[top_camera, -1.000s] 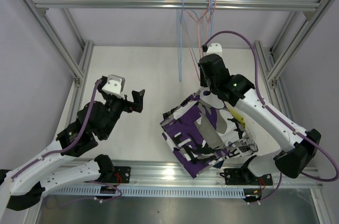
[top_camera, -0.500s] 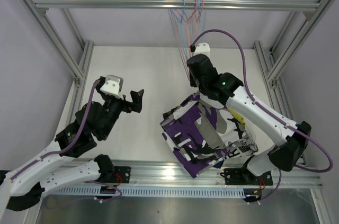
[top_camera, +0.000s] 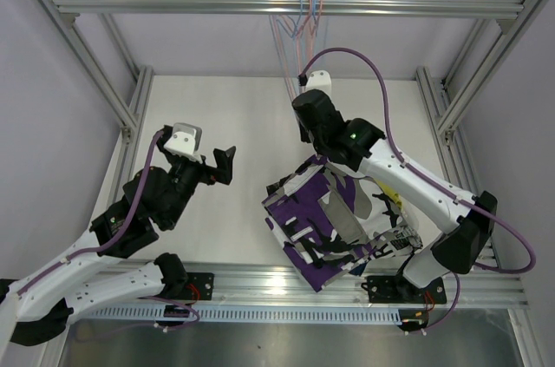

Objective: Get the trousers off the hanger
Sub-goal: Move the hanger to the clothesline.

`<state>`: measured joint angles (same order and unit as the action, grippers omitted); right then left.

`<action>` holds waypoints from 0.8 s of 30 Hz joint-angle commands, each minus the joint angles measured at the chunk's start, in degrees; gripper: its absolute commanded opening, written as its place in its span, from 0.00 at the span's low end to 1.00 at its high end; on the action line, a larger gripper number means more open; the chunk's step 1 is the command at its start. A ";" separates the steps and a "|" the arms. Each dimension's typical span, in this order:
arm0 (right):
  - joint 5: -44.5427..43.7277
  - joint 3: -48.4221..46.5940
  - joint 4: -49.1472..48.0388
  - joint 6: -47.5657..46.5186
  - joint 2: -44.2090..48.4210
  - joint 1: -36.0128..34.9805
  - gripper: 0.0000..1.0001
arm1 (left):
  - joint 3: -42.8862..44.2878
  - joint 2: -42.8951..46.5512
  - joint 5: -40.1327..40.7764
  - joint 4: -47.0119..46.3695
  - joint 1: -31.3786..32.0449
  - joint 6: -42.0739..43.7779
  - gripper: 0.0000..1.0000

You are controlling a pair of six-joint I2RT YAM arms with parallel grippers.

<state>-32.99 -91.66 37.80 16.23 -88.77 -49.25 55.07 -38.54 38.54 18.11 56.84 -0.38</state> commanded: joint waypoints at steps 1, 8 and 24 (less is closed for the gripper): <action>0.39 -2.12 1.13 -0.41 -1.23 -1.28 0.00 | -0.14 0.49 -1.02 -1.15 -0.33 0.91 0.99; -2.69 -2.04 3.77 0.56 1.05 -1.20 0.17 | -0.14 0.31 -1.19 -1.15 -0.33 0.91 1.00; 1.61 4.20 5.70 4.77 10.28 -2.69 0.54 | -0.22 -0.39 -2.51 -0.88 -0.24 0.91 0.99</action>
<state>-33.45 -88.64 42.72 18.61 -81.21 -51.09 55.07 -38.61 37.12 18.11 56.86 -0.38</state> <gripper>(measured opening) 0.499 0.994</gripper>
